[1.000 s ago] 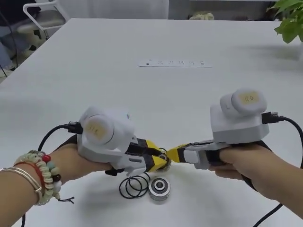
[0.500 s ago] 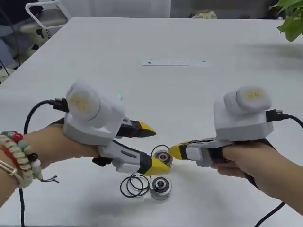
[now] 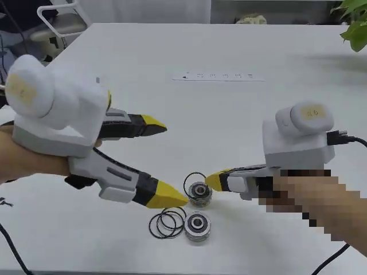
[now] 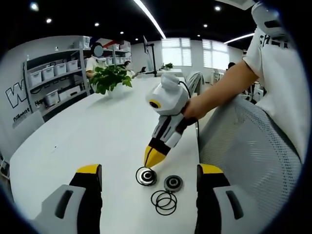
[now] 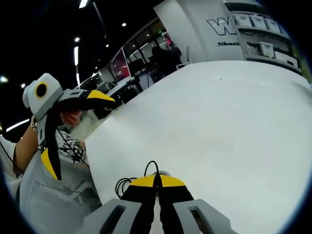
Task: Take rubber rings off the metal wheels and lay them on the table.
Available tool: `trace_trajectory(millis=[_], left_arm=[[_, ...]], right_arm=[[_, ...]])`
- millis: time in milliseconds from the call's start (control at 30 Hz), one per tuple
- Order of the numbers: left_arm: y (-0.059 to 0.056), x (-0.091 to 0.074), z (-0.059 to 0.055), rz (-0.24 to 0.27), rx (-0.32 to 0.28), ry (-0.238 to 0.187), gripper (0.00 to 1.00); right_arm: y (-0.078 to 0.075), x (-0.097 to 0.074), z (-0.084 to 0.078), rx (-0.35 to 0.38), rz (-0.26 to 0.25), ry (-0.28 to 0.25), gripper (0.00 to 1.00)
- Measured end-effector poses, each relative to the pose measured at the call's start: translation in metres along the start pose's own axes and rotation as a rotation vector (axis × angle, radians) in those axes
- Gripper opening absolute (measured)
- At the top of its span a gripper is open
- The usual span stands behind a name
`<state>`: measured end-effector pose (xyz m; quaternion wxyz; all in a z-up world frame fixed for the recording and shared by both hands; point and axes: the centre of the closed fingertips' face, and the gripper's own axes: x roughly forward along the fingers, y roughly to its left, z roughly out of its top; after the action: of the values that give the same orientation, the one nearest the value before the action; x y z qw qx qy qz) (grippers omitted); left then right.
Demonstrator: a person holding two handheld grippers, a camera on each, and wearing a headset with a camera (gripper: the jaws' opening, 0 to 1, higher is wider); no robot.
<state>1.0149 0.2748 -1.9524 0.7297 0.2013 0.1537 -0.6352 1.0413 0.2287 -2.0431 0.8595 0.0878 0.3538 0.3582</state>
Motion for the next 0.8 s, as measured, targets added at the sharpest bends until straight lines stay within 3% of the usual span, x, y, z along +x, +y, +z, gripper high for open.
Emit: trace_trajectory(millis=[233, 367, 633, 733, 800], left_arm=[[0.002, -0.034, 0.006, 0.088, 0.018, -0.029, 0.8], [-0.001, -0.05, 0.004, 0.126, 0.018, -0.035, 0.81], [0.0, -0.08, -0.006, 0.227, -0.026, -0.051, 0.83], [-0.005, -0.085, -0.015, 0.234, -0.05, -0.053, 0.83], [-0.01, -0.087, -0.026, 0.243, -0.068, -0.034, 0.84]], right_arm=[[0.004, -0.001, 0.003, 0.01, 0.016, -0.011, 0.0], [0.006, -0.001, 0.005, 0.013, 0.027, -0.017, 0.0], [0.018, 0.001, 0.004, 0.01, 0.061, -0.013, 0.0], [0.023, 0.002, 0.004, 0.006, 0.076, -0.011, 0.0], [0.027, 0.003, 0.004, 0.005, 0.089, -0.011, 0.0]])
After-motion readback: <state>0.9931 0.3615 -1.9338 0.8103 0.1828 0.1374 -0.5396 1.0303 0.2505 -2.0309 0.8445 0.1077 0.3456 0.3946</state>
